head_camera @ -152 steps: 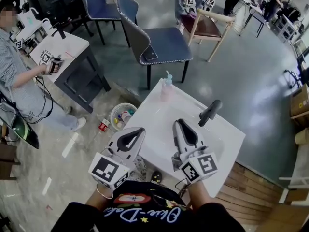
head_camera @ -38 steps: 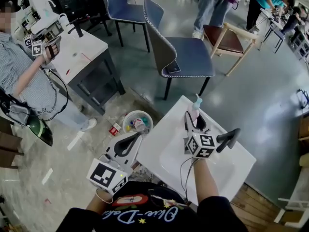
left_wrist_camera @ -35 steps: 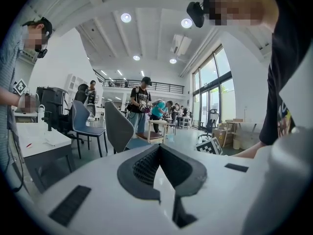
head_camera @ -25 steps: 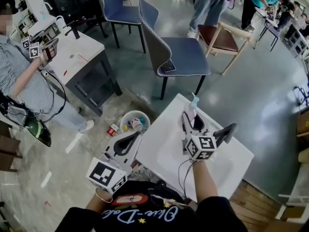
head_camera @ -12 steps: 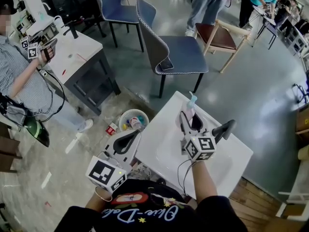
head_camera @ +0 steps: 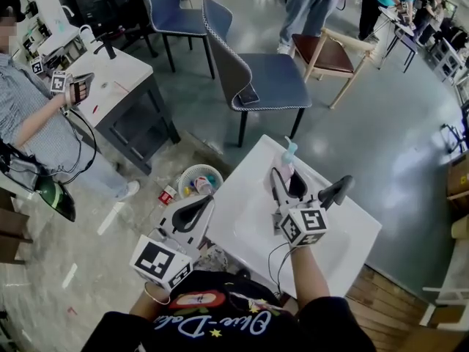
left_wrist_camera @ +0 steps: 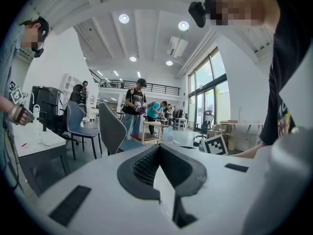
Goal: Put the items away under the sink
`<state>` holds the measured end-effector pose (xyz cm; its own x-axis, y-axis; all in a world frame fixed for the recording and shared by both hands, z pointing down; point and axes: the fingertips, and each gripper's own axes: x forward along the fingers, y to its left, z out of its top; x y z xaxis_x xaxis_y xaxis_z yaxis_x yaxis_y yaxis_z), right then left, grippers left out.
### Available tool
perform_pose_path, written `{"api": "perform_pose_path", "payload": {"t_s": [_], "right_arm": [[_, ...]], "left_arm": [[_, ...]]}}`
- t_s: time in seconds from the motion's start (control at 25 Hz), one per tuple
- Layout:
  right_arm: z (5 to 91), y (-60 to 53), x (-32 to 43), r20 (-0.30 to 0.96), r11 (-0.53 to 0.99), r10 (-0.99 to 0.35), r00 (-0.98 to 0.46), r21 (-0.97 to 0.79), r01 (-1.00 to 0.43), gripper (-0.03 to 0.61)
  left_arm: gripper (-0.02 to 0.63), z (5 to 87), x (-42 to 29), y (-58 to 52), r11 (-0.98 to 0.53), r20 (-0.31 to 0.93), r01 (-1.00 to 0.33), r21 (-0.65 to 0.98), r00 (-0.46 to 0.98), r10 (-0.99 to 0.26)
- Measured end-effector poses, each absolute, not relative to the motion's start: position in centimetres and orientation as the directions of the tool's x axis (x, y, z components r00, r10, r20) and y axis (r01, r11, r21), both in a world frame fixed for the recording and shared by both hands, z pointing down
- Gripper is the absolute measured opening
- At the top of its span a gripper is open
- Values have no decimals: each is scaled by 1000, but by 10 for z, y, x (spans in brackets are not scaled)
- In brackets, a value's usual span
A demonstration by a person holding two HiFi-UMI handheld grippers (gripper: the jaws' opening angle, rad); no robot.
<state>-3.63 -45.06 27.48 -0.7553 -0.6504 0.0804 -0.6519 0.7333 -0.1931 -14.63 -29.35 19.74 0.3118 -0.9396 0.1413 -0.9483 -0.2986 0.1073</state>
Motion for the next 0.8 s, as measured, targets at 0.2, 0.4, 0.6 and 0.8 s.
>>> {"api": "perform_pose_path", "payload": {"t_s": [0.2,0.4,0.6,0.8], "right_arm": [[261,-441,-36,56,754,-636,-770,-170,-635,187],[251,-430,-30,34,767,-626,-779,-159,-622,187],[240,-418,-22,14,772,-622,-783,-157,-616,187],[228,-408,-12,-13,778,-618,-786,-154,-609,187]], "left_arm": [[8,195,-141,-291,-305,137,-946,109,318,-938],[8,194,-131,-286,-314,133,-943,107,327,-936],[8,191,-122,-280,-321,127,-941,107,334,-934],[8,186,-110,-274,-335,121,-937,98,345,-931]]}}
